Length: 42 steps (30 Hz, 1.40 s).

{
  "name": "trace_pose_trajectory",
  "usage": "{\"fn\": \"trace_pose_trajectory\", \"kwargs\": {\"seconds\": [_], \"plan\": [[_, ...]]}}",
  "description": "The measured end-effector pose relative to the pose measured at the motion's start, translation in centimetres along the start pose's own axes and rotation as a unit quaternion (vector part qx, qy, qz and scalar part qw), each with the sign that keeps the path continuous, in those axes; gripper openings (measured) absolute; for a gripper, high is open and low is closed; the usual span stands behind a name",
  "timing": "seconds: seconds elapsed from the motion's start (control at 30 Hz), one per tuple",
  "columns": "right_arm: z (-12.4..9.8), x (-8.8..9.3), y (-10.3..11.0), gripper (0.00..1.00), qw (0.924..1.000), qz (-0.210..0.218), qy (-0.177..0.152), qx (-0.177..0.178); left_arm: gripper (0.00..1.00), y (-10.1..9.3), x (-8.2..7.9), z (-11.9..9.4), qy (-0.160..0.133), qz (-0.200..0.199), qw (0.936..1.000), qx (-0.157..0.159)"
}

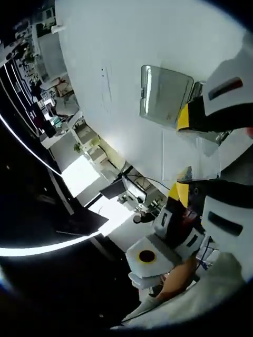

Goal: Insert the divider into the dual guide fixture by aligning both edges with the guide slots and pushing it downward to the bottom, including one-sided entry, uneven engagement, binding, and posture correction.

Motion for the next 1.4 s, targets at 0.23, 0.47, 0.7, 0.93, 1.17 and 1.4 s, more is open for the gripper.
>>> {"fn": "trace_pose_trajectory", "kwargs": {"seconds": [0.23,0.47,0.7,0.93,1.17,1.4], "plan": [[0.7,0.7,-0.5,0.31,0.9973,0.05,0.014,0.051,0.19,0.2,0.2,0.8,0.026,-0.022,0.9992,-0.019],[0.8,1.3,-1.0,0.31,0.9926,0.081,0.023,0.087,0.15,0.4,0.9,1.5,0.05,-0.043,0.9975,-0.026],[0.6,1.9,-1.6,0.31,0.9873,0.102,0.028,0.118,0.13,0.3,1.0,2.2,0.055,-0.052,0.9967,-0.028],[0.7,2.0,-1.9,0.31,0.9853,0.111,0.029,0.126,0.11,0.4,1.4,2.7,0.065,-0.065,0.9954,-0.028],[1.1,2.4,-1.8,0.31,0.9831,0.124,0.034,0.13,0.1,0.6,2.0,3.1,0.073,-0.082,0.9935,-0.03],[1.3,2.7,-1.7,0.31,0.9814,0.131,0.038,0.135,0.08,0.5,2.5,3.3,0.077,-0.094,0.9922,-0.029]]}}
Point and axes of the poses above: the point that each gripper's makers call its tool centre point, and the gripper's own axes: z roughly forward along the fingers, y roughly to its left, x roughly out of its underside, the point moved 5 cm from there along -z, roughly backward along the fingers, and after that the axes turned 3 degrees about z, right-handed, at the moved point
